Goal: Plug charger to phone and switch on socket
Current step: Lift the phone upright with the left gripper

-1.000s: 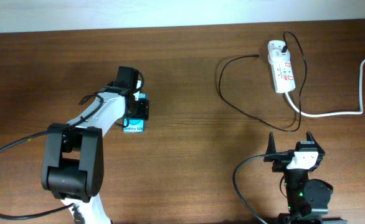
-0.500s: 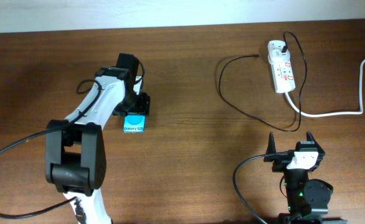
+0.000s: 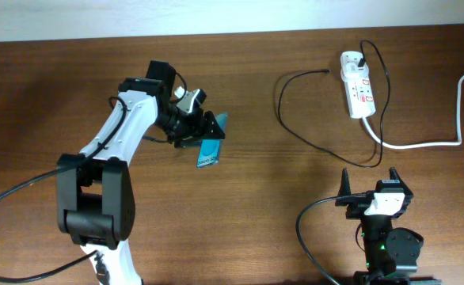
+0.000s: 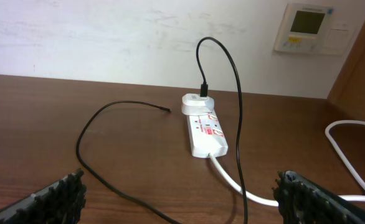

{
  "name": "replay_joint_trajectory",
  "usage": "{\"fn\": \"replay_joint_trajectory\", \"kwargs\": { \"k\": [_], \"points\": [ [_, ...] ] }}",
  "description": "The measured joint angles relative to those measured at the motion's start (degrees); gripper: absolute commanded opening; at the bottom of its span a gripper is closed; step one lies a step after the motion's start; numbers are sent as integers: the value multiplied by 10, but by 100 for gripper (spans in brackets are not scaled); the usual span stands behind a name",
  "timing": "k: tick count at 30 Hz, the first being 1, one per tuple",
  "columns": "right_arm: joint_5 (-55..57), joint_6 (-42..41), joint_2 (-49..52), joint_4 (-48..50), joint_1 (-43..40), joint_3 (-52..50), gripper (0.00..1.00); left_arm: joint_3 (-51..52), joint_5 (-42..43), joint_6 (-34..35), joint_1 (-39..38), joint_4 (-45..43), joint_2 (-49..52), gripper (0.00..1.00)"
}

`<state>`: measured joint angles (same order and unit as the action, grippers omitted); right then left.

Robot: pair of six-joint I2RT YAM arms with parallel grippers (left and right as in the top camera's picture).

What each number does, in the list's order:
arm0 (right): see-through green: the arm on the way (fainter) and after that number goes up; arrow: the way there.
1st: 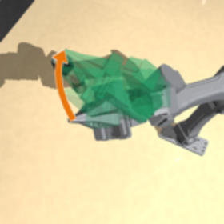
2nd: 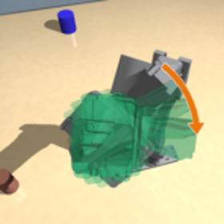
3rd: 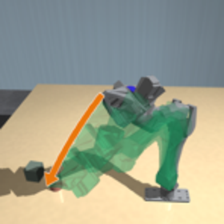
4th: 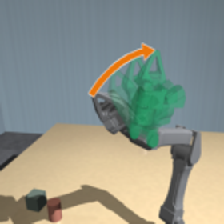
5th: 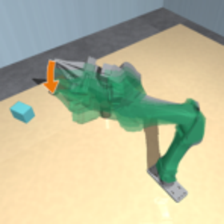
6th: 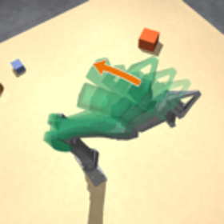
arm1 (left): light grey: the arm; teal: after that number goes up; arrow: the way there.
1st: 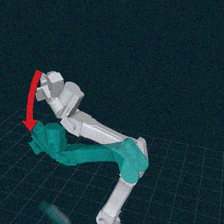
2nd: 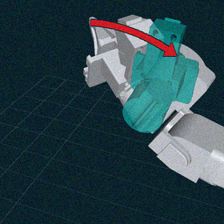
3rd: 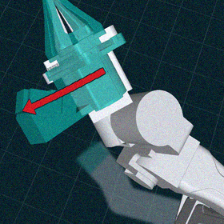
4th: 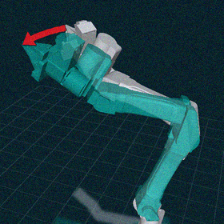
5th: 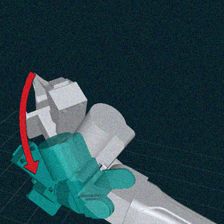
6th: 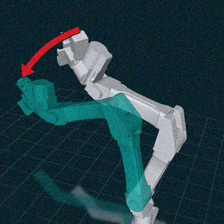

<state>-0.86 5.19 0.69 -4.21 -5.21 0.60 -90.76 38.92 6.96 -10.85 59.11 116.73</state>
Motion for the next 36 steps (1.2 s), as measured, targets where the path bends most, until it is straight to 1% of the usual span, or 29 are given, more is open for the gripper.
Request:
{"fn": "replay_joint_trajectory", "kwargs": {
  "k": [4, 5, 7, 11, 14, 17, 28, 32, 36],
  "points": [
    [0, 0, 0, 0, 0, 0, 98, 0, 79, 48, 0, -10, 0, 29],
    [0, 0, 0, 0, 0, 0, 98, 0, 105, 74, 0, -22, 0, 29],
    [0, 0, 0, 0, 0, 0, 98, 0, 119, 98, 0, -30, 0, 29],
    [0, 0, 0, 0, 0, 0, 98, 0, 133, 172, 0, -45, 0, 29],
    [0, 0, 0, 0, 0, 0, 98, 0, 148, 227, 0, -75, 0, 30],
    [0, 0, 0, 0, 0, 0, 98, 0, 152, 251, 0, -80, 0, 31],
    [0, 0, 0, 0, 0, 0, 98, 0, 153, 266, 0, -80, 0, 30],
    [0, 0, 0, 0, 0, 0, 98, 0, 179, 267, 0, -80, 0, 30],
    [0, 0, 0, 0, 0, 0, 98, 0, 223, 267, 0, -77, 0, 30]
  ]
}}
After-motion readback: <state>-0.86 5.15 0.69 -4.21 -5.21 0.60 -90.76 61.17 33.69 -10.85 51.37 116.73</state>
